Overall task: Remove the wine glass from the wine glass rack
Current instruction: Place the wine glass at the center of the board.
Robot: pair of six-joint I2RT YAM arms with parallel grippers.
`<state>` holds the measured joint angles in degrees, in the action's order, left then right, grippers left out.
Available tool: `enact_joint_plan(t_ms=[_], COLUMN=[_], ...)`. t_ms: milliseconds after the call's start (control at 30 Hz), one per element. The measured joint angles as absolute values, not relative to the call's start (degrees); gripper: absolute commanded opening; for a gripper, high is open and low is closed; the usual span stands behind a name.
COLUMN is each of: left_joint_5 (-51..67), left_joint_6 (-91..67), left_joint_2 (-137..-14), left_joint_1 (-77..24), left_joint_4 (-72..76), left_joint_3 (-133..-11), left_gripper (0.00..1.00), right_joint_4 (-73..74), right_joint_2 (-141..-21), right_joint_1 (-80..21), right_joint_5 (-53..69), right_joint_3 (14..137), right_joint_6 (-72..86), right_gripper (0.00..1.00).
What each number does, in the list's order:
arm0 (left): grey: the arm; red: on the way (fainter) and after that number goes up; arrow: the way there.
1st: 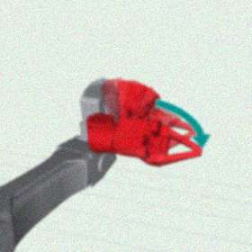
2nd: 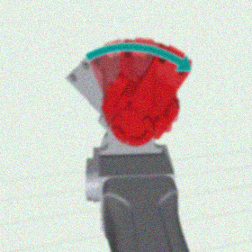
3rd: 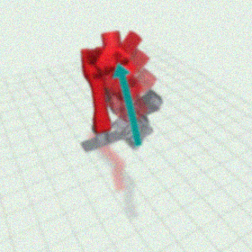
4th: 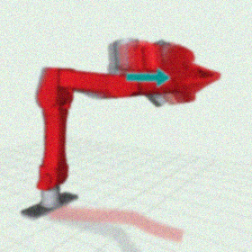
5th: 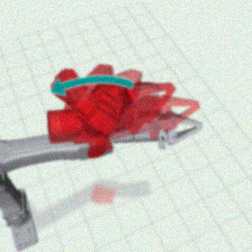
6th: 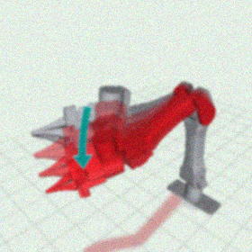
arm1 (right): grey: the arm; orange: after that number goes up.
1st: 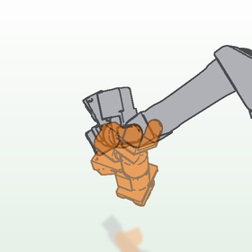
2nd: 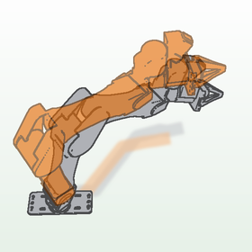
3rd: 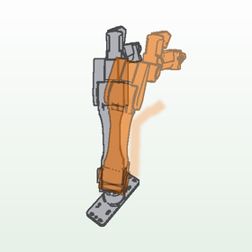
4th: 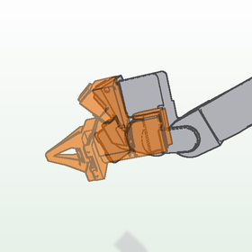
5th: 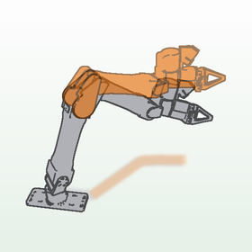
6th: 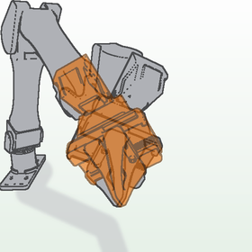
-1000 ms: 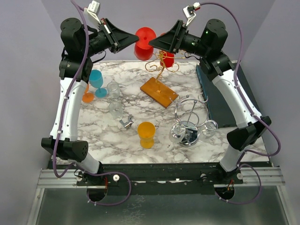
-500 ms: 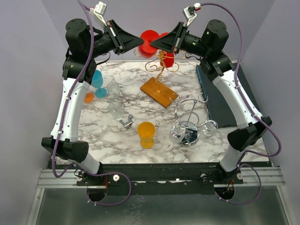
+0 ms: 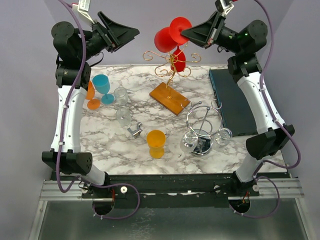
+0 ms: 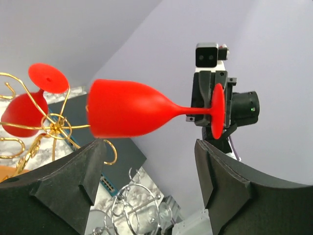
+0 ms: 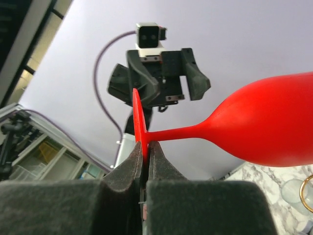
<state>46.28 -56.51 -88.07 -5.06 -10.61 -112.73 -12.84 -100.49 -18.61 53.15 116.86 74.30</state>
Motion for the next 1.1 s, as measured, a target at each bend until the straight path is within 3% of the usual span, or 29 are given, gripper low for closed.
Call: enact_joint_plan(t_ms=[400, 600, 1100], left_joint_5=[56.53, 59.11, 60.55], left_joint_6=[-74.59, -81.34, -89.62], left_joint_2=[-92.62, -95.11, -98.78], left_joint_1=[-1.85, -2.48, -9.5], left_joint_4=[20.08, 28.64, 38.46], left_joint_3=[-106.04, -106.39, -111.22], left_gripper=[0.8, 0.79, 0.58], right_joint_4=[-40.01, -47.97, -52.05], right_joint_2=[-100.66, -102.24, -104.38], right_joint_1=[-15.57, -15.64, -16.19], right_joint_5=[58.61, 58.72, 58.72], right_joint_3=[116.84, 118.74, 121.14], right_joint_6=[98.72, 105.95, 111.44], right_gripper=[0.01, 0.01, 0.01])
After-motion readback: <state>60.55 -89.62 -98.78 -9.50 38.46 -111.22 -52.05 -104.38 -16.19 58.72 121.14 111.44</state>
